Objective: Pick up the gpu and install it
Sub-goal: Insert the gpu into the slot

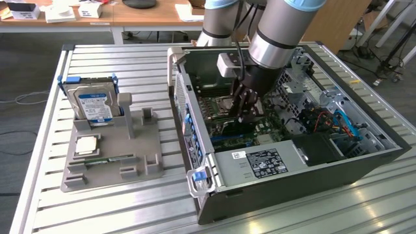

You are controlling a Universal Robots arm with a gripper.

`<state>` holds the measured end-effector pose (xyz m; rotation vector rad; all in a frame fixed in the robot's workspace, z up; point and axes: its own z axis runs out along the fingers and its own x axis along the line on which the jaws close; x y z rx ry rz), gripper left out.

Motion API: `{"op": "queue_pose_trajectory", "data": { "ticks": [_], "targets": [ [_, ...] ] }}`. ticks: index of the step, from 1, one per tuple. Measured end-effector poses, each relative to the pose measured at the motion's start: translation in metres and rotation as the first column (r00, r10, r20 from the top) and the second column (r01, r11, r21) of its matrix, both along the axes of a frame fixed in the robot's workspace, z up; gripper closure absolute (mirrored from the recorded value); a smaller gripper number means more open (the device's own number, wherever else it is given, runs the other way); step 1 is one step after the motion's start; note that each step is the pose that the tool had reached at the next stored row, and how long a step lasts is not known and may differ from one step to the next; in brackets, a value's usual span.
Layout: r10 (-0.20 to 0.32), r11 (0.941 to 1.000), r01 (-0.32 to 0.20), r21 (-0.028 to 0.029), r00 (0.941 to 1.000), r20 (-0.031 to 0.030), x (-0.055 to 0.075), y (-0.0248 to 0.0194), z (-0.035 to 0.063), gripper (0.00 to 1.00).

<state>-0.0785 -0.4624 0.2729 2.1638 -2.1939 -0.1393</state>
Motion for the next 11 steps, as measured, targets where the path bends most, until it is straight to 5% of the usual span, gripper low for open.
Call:
{"op": "queue_pose_trajectory", "data": {
  "ticks": [11],
  "targets": [
    [0.0, 1.0, 0.0, -0.0001, 1.0, 0.0001, 0.0, 0.0, 0.0299, 0.6]
  ]
}}
